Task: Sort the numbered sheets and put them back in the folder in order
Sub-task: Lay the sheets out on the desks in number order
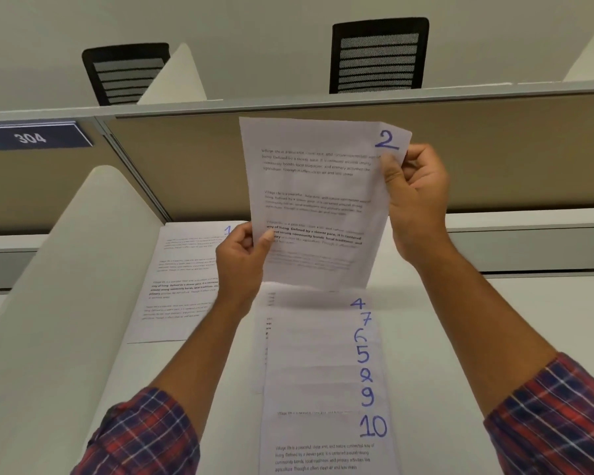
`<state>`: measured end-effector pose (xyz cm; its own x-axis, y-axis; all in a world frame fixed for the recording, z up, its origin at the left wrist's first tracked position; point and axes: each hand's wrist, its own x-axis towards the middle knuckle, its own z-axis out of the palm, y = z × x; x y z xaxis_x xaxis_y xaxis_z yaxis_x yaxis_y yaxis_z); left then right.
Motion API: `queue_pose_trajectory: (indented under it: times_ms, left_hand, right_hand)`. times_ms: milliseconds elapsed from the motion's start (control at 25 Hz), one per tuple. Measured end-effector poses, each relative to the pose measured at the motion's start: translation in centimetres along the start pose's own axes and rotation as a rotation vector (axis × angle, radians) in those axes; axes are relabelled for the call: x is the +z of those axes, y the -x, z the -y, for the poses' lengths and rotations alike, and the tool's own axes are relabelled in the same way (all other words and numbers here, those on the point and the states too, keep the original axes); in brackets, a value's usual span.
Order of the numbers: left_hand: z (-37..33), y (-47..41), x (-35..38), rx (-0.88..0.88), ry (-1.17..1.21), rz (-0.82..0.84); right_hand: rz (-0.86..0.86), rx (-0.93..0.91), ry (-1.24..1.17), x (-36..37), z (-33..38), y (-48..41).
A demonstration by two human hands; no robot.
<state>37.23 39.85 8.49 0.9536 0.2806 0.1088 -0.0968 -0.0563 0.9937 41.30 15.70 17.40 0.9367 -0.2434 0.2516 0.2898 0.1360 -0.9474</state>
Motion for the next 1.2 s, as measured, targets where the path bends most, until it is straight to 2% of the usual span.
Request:
queue_pose_trajectory:
  times_ms: [120, 200, 280, 360, 480, 600, 680, 800, 960, 1200]
  left_hand:
    - [1.0, 0.4, -1.3, -0.088, -0.052, -0.110]
    - [2.0, 0.2, -2.4, -0.166, -0.062, -0.157]
    - [3.3, 0.0, -3.4, -0.237, -0.064, -0.174]
    - [4.3, -0.1, -3.9, -0.270, -0.172, -0.186]
    - [6.7, 0.6, -4.4, -0.201, -0.480, -0.165]
    - [9.9, 2.2, -5.2, 0.026, -0.818, 0.016]
    - [11.6, 3.6, -5.5, 0.143, -0.996, 0.179]
    - [13.1, 5.2, -5.6, 0.195, -1.192, 0.328]
    - [13.8, 5.5, -6.0, 0.237, -1.285, 0.351]
    - [14.1, 5.6, -6.4, 0.268, -1.260, 0.336]
  right_hand:
    - [0.066, 0.229, 0.069, 0.6, -3.0, 0.9]
    - [0.131, 0.358, 0.237, 0.7, -6.1, 2.5]
    - [0.182, 0.430, 0.413, 0.8, -9.1, 4.5]
    - [0.209, 0.501, 0.467, 1.1, -11.5, 6.3]
    - [0.184, 0.579, 0.495, 1.7, -13.7, 7.8]
    - [0.149, 0.625, 0.567, 1.9, -15.5, 8.1]
    - [0.144, 0.640, 0.638, 2.1, -16.2, 8.1]
    - [0.176, 0.622, 0.729, 2.1, -17.0, 8.3]
    - [0.251, 0.554, 0.768, 2.2, -17.3, 8.2]
    - [0.122, 0.377, 1.086, -0.1, -18.1, 6.7]
